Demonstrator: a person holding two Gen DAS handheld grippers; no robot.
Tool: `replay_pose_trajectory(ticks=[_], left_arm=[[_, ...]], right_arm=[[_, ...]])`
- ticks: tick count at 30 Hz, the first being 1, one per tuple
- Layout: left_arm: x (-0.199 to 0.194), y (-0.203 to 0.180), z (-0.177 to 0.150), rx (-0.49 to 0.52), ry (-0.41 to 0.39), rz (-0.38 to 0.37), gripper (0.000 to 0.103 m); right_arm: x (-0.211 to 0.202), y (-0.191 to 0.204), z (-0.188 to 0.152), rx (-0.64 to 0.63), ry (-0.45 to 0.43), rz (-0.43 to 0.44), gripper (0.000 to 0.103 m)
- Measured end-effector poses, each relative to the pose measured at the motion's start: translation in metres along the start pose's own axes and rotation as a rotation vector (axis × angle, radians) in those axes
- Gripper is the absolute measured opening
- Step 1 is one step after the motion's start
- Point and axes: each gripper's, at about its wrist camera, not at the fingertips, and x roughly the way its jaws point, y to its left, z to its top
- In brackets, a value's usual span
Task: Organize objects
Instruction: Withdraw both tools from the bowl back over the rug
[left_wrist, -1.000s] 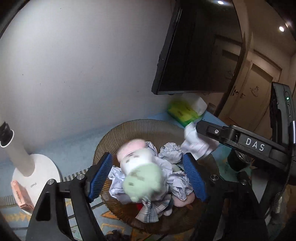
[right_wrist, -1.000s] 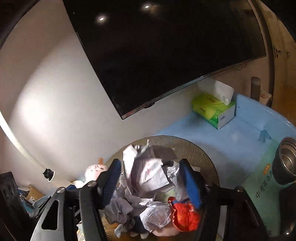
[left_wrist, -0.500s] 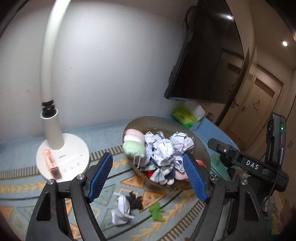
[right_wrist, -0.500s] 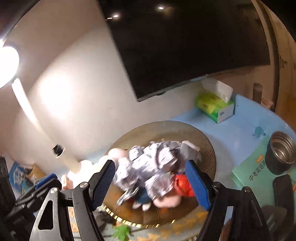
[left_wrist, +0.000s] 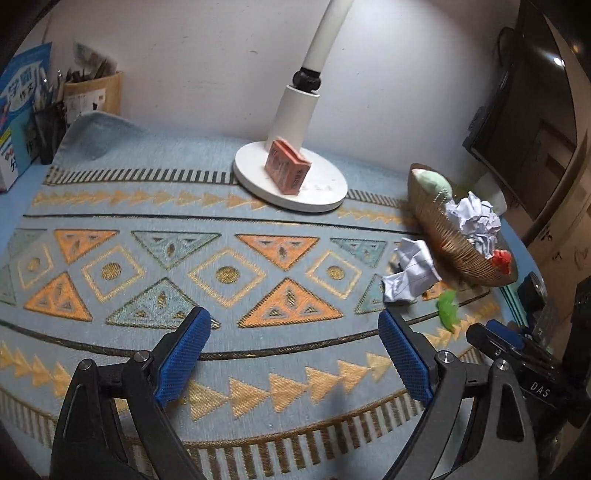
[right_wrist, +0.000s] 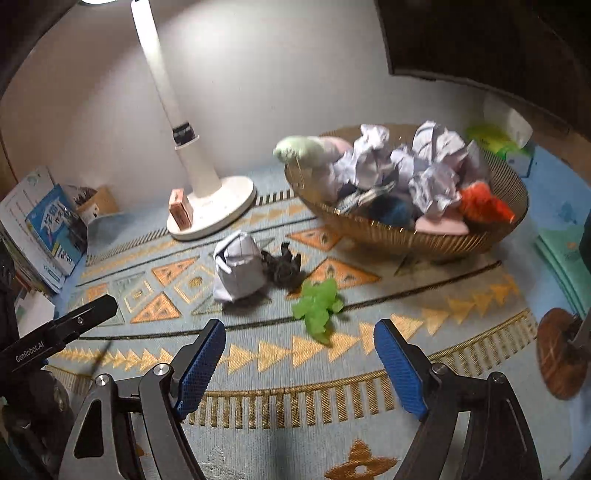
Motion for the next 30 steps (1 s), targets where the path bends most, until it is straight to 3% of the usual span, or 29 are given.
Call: replay_pose_trajectory(ticks=[8,30], left_arm=[[0.0,-0.004,-0.01,0.056,-0.007,0.054,0.093],[0.003,0.005,-0.009,0.018,0.019,0.022,0.093]], right_arm=[[0.018,-0.014,-0.003,0.075,0.068,0.015,0.088],[0.022,-0.016,0.001,0.078,0.069,-0.022,0.088]])
